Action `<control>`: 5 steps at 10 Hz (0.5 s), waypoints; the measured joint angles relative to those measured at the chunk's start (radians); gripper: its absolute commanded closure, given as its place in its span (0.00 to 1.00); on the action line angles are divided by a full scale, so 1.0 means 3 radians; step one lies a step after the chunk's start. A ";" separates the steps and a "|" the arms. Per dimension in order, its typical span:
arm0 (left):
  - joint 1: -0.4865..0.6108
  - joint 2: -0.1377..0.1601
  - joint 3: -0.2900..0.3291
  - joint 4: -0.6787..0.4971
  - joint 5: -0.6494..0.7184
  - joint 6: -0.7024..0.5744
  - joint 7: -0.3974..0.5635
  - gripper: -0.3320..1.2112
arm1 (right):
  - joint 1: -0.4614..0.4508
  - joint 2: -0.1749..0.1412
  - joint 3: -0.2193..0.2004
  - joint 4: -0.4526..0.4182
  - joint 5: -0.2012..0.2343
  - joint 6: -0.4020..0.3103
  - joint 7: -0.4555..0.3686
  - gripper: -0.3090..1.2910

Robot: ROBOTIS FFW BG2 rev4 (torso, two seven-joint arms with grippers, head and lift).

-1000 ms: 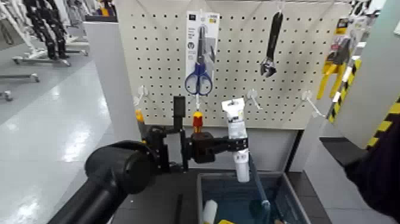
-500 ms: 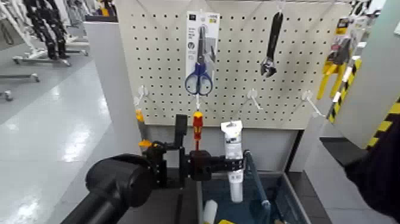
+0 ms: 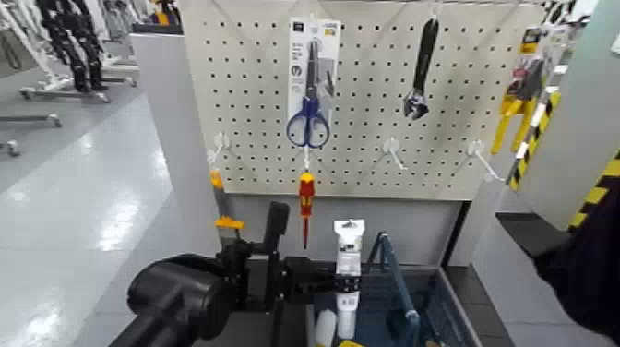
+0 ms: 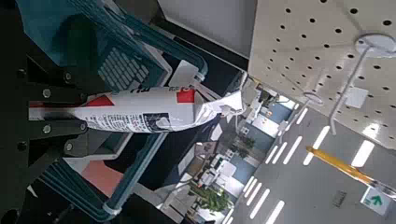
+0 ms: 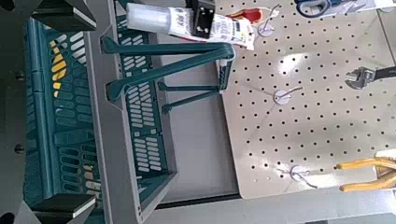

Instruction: Put the red glue tube into the crate.

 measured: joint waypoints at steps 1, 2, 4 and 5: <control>-0.0009 -0.0018 -0.0006 0.0068 -0.0109 -0.0038 -0.0021 0.98 | 0.0000 0.0000 0.0000 0.0003 0.0000 0.0000 0.0000 0.21; -0.0015 -0.0029 -0.0022 0.0120 -0.0195 -0.0063 -0.0031 0.98 | 0.0000 0.0000 0.0000 0.0004 0.0000 0.0000 0.0001 0.21; -0.0026 -0.0045 -0.0037 0.0187 -0.0297 -0.0099 -0.0032 0.96 | 0.0000 0.0000 0.0000 0.0004 0.0000 -0.0003 0.0001 0.21; -0.0034 -0.0049 -0.0047 0.0209 -0.0323 -0.0101 -0.0032 0.90 | 0.0000 0.0000 0.0000 0.0004 0.0000 -0.0004 0.0001 0.21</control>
